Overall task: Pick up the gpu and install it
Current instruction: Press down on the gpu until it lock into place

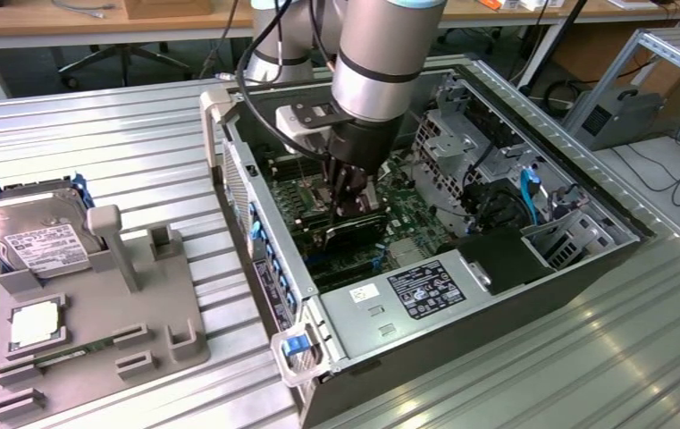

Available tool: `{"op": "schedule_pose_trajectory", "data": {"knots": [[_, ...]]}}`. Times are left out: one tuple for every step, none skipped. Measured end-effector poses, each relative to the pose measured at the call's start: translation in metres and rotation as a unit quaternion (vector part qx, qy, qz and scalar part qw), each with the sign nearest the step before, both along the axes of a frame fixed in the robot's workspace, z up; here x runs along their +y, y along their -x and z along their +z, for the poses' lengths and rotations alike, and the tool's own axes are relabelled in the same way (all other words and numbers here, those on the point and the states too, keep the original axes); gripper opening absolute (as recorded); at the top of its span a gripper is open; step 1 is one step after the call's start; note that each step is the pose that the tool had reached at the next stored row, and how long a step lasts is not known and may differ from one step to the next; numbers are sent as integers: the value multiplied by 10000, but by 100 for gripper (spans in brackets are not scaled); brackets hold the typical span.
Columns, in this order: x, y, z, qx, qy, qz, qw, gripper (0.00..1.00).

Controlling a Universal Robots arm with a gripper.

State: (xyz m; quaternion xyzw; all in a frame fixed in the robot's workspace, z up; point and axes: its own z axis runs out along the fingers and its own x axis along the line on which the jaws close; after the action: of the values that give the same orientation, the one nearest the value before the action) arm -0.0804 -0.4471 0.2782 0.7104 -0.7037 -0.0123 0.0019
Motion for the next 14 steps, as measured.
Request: {"op": "schedule_pose_trajectory", "data": {"knots": [[1, 0, -6, 0, -1, 0, 10000, 11], [3, 1, -9, 0, 0, 0, 10000, 11], [4, 1, -16, -1, -1, 0, 10000, 11], [5, 1, -21, -1, -1, 0, 10000, 11], [8, 0, -27, 0, 0, 0, 10000, 11], [8, -2, -29, 0, 1, -1, 10000, 11], [8, -2, -30, 0, 1, -1, 10000, 11], [8, -6, -31, 0, 0, 0, 10000, 11], [8, -11, -32, -1, -1, 0, 10000, 11], [8, -18, -33, -1, -1, 0, 10000, 11], [8, -27, -33, -1, -1, 0, 10000, 11], [8, -36, -32, 0, -1, 0, 10000, 11], [8, -42, -32, 0, 0, 0, 10000, 11], [7, -46, -32, 0, -1, 0, 10000, 11]]}}
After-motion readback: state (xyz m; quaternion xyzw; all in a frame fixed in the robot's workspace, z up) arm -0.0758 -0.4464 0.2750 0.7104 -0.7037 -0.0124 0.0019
